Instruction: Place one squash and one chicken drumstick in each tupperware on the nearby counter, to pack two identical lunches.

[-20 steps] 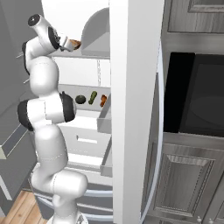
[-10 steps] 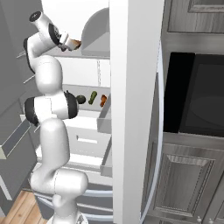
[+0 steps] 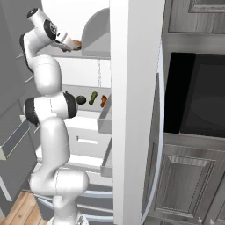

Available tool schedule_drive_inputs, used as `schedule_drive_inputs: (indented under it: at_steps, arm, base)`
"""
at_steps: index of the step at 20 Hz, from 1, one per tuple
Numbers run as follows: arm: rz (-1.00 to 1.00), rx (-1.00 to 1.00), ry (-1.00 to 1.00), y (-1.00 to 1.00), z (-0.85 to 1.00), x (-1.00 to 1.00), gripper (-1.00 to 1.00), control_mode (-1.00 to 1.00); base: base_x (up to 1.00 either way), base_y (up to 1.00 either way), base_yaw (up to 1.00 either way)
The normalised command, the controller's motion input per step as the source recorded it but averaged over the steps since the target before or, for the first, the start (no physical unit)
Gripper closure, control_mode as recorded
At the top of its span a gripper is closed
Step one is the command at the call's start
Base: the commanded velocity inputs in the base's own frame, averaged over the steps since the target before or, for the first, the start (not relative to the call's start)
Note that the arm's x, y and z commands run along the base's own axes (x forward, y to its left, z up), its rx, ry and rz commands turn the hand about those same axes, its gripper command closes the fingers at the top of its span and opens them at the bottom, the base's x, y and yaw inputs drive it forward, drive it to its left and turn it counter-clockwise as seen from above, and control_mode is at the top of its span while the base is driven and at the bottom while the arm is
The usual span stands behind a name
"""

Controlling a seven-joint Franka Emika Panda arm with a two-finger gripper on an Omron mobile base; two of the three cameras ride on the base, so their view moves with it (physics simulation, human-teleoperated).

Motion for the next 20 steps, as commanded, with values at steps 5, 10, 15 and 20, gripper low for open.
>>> schedule_drive_inputs:
  at_steps: [5, 10, 15, 20]
  arm:
    - [0.0, 0.0, -0.21, 0.0, -0.92, -0.32, 1.0, -1.0]
    - [0.07, 0.0, -0.39, -0.13, -1.0, 0.21, 1.0, -1.0]
    - [0.12, 0.0, -0.39, -0.23, -0.89, 0.55, 1.0, -1.0]
    - [0.13, 0.0, -0.22, -0.46, -0.62, 0.67, 1.0, -1.0]
  base:
    - [0.0, 0.0, 0.0]
    - [0.0, 0.0, 0.0]
    - [0.0, 0.0, 0.0]
    - [0.0, 0.0, 0.0]
